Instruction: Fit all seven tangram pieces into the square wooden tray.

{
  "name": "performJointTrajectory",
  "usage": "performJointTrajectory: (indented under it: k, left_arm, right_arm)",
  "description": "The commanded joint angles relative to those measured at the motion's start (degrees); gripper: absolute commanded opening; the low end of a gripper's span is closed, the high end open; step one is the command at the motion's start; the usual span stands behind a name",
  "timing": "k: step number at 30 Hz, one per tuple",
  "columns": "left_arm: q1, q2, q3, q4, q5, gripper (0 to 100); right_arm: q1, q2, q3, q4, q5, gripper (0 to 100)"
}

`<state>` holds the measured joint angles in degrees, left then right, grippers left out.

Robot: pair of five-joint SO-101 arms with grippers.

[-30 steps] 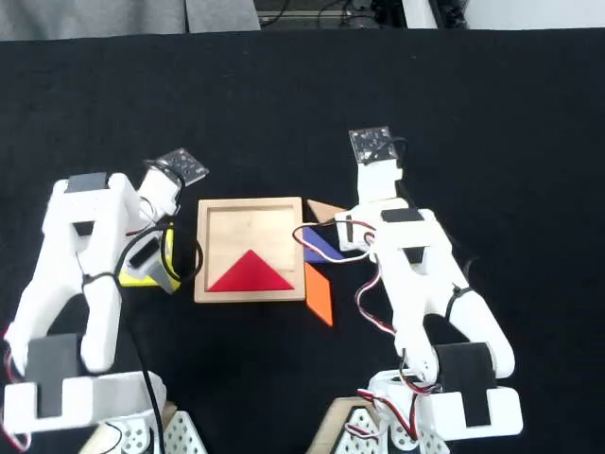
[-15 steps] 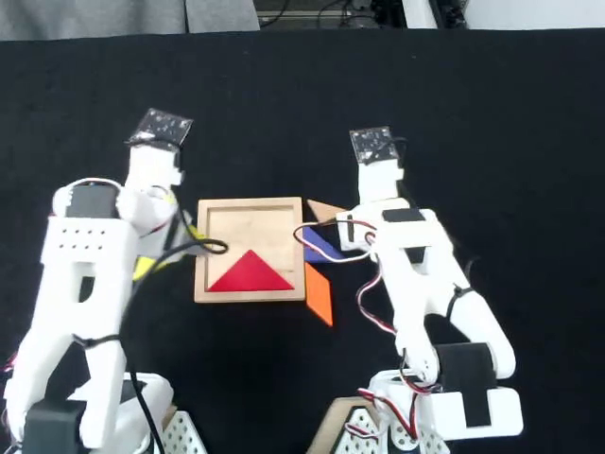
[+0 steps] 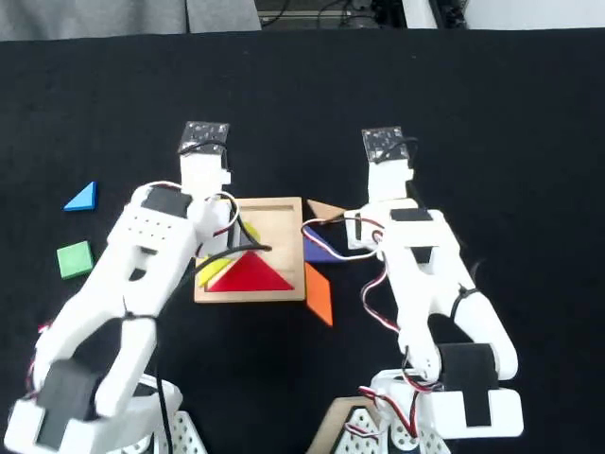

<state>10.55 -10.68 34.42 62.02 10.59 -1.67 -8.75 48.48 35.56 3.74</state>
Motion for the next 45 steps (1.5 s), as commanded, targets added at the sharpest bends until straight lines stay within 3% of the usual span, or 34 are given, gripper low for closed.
performJointTrajectory:
  k: [1, 14, 19, 24, 30, 36, 45]
  left_arm:
    - [-0.2, 4.9, -5.3, -1.1, 1.5, 9]
    - [-2.2, 17.0, -14.3, -1.1, 1.8, 9]
    - [-4.0, 17.3, -14.3, -1.2, 8.9, 9]
    - [-4.9, 17.5, -14.1, -1.2, 10.1, 9]
    - [-4.4, 17.5, -14.0, -1.2, 9.8, 9]
    - [-4.7, 17.6, -13.8, -1.0, 9.7, 20]
    - [-4.5, 17.6, -13.8, -1.1, 4.2, 19]
  right_arm:
    - [0.4, -2.9, -0.6, -1.1, 0.5, 1.1]
    - [0.4, -2.8, -0.1, -2.5, 0.6, 1.1]
    - [0.4, -2.8, -0.1, -2.5, 0.6, 1.1]
    - [0.4, -2.8, -0.1, -2.5, 0.6, 1.1]
    - [0.4, -2.8, -0.1, -2.5, 0.6, 1.1]
    - [0.4, -2.8, -0.1, -2.5, 0.6, 1.1]
    - [0.3, -2.8, -0.1, -2.5, 0.6, 1.1]
